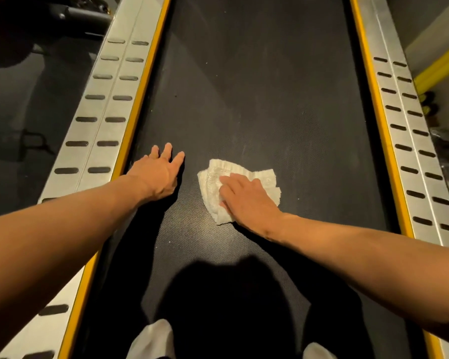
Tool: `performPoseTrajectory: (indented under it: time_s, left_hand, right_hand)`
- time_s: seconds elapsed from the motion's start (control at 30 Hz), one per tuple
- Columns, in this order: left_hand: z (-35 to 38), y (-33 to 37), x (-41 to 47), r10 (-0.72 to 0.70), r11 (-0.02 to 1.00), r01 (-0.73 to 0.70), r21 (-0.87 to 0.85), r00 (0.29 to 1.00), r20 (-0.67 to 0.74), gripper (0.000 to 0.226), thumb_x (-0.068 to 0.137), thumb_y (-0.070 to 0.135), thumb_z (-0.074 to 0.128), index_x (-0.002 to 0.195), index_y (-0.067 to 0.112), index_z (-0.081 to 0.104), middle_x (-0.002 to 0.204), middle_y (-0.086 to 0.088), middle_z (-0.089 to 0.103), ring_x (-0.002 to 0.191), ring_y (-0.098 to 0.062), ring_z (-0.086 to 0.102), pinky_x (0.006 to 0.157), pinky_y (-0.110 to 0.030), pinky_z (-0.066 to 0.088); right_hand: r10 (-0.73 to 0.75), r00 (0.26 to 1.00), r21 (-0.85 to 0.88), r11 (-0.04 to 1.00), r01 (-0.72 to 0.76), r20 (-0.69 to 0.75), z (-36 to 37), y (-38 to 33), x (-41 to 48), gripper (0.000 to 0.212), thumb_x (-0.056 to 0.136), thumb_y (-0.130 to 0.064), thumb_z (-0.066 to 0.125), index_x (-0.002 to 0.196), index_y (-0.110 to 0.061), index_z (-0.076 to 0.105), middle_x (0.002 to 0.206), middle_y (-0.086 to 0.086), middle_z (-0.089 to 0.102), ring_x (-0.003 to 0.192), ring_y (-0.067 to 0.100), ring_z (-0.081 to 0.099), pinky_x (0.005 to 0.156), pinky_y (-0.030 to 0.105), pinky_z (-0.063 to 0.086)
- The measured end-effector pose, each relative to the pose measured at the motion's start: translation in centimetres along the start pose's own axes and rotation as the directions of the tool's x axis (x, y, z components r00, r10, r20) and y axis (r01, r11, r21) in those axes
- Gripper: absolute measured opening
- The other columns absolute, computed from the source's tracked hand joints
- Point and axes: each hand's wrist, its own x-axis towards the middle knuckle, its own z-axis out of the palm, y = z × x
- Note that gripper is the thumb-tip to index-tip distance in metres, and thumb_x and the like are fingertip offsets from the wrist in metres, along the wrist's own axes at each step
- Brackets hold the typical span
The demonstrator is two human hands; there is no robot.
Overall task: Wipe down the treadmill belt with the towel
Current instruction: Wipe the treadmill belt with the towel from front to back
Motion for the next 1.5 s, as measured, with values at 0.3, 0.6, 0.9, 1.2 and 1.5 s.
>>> performPoseTrajectory:
  time_s: [0.3,0.6,0.9,1.2,1.5]
  left_hand:
    - [0.4,0.1,0.1,-0.004,1.0,0.004,0.017,1.0,0.016,0.072,0.099,0.038,0.039,0.155,0.019,-0.003,0.161,-0.017,-0.007,0.146,-0.043,0.001,0.118,-0.051,0.02]
    - [0.1,0.3,0.0,-0.014,0.999,0.012,0.029,0.999,0.041,0.072,0.099,0.039,0.036,0.154,0.018,-0.006,0.16,-0.018,-0.01,0.146,-0.043,0.0,0.118,-0.05,0.018]
    - [-0.1,0.5,-0.1,-0.01,0.999,0.008,0.042,0.999,0.048,0.074,0.099,0.038,0.039,0.154,0.017,-0.006,0.16,-0.019,-0.01,0.146,-0.045,0.0,0.118,-0.05,0.018]
    - [-0.2,1.0,-0.3,-0.027,0.998,0.025,0.051,0.998,0.048,0.073,0.1,0.038,0.037,0.154,0.016,-0.007,0.16,-0.019,-0.01,0.146,-0.045,0.0,0.117,-0.05,0.017]
    - [-0.3,0.9,-0.4,-0.029,0.999,0.026,0.045,0.998,0.058,0.074,0.099,0.036,0.038,0.154,0.014,-0.007,0.159,-0.021,-0.011,0.146,-0.046,-0.001,0.118,-0.05,0.018]
  right_hand:
    - [0.21,0.953,0.119,0.975,-0.188,-0.217,-5.3,3.7,4.7,0.016,0.085,-0.018,0.044,0.069,-0.021,0.043,0.079,0.002,0.05,0.073,0.028,0.049,0.063,0.035,0.038]
    - [0.171,0.974,0.02,0.985,-0.17,-0.147,-1.7,2.2,3.3,0.025,0.092,-0.027,0.049,0.111,-0.011,0.047,0.113,0.011,0.044,0.1,0.03,0.041,0.065,0.044,0.046]
    - [0.222,0.937,0.04,0.975,-0.219,-0.271,-4.5,5.9,4.1,0.022,0.095,-0.03,0.044,0.104,-0.012,0.05,0.108,0.009,0.045,0.094,0.029,0.042,0.064,0.041,0.042]
    - [-0.14,0.982,0.034,0.989,0.145,-0.129,-2.0,2.3,1.8,0.019,0.091,-0.037,0.046,0.09,-0.02,0.055,0.097,0.003,0.05,0.09,0.024,0.049,0.059,0.038,0.045]
    - [0.138,0.966,0.238,0.968,-0.085,-0.217,-0.9,4.6,0.8,0.023,0.097,-0.031,0.041,0.091,-0.016,0.057,0.093,0.002,0.052,0.086,0.023,0.049,0.077,0.04,0.045]
